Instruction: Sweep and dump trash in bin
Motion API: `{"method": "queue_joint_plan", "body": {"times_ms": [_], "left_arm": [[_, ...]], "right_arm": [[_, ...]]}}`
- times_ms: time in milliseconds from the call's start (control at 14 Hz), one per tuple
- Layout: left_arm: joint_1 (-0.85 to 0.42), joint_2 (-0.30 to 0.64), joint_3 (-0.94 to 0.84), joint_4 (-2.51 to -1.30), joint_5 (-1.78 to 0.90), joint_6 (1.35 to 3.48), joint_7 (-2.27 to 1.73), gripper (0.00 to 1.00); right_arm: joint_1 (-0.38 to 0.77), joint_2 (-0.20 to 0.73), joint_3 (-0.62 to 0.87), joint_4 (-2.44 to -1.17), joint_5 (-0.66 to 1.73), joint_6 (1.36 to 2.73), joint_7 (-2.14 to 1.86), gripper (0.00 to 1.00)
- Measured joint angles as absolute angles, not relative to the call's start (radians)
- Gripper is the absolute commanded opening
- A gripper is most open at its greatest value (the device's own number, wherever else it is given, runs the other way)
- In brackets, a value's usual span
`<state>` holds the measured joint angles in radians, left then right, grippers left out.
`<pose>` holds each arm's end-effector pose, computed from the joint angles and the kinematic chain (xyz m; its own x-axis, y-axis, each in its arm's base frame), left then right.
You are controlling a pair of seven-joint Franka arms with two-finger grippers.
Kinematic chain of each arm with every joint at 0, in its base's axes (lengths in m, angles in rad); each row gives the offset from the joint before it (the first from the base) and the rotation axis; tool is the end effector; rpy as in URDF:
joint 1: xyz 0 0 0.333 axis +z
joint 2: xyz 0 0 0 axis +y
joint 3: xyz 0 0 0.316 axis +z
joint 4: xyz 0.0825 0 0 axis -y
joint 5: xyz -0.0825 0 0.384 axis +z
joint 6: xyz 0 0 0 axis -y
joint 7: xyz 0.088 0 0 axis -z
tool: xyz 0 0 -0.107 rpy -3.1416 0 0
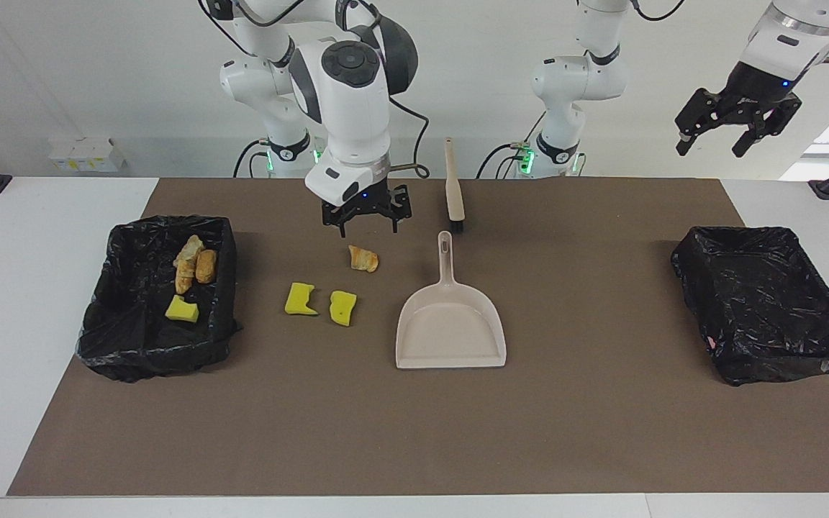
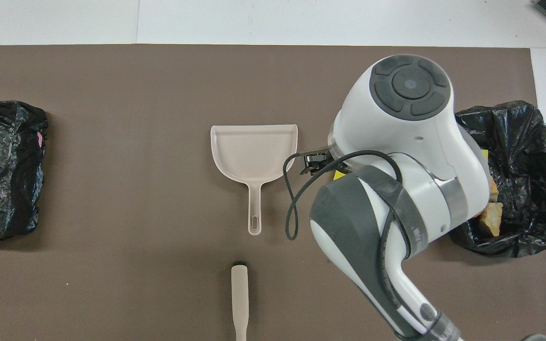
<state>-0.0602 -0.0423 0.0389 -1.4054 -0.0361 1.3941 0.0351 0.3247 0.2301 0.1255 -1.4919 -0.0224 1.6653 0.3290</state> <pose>0.5189 -0.0148 0.7080 0.9975 -0.0627 0.0324 -0.0638 -0.9973 0.0359 0.5679 0.2633 0.5347 0.9912 0.1206 -0.0540 0.1214 -0.9925 0.0117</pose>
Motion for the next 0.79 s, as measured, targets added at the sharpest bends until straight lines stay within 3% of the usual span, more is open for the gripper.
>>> {"method": "queue_joint_plan", "body": {"times_ms": [501, 788], "left_arm": [[-0.06, -0.042, 0.039, -1.405, -0.036, 1.394, 0.035, 1.0], [-0.06, -0.042, 0.039, -1.405, -0.036, 1.394, 0.035, 1.0]], "right_arm": [[0.307, 0.212, 0.129, -1.507, -0.018, 1.642, 0.301, 1.0], [0.335, 0.11, 0.139, -1.683, 0.035, 1.644, 0.301, 1.0]]}}
